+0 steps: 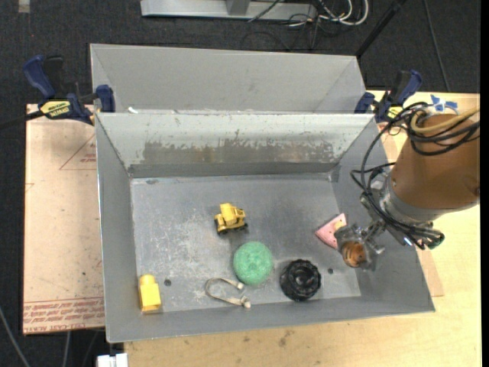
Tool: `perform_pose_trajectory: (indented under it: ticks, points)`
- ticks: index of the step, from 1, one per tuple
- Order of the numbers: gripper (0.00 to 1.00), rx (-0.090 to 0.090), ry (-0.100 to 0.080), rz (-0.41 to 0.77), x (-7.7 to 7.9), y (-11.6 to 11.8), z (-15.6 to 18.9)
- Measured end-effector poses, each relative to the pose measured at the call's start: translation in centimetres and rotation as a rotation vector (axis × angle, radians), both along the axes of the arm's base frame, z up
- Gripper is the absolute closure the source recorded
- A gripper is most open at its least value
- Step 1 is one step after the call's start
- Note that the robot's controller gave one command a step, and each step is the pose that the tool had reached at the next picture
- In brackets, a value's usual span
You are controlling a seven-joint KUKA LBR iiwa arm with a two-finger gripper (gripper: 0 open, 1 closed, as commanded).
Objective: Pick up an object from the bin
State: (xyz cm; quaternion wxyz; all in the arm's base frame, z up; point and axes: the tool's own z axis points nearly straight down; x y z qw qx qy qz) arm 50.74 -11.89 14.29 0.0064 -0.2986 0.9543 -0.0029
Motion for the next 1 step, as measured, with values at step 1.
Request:
perform_pose_trajectory:
  ticks: [1]
  points:
    - [1.0,0.006,0.023,0.002,-0.18,0.75,2.13]
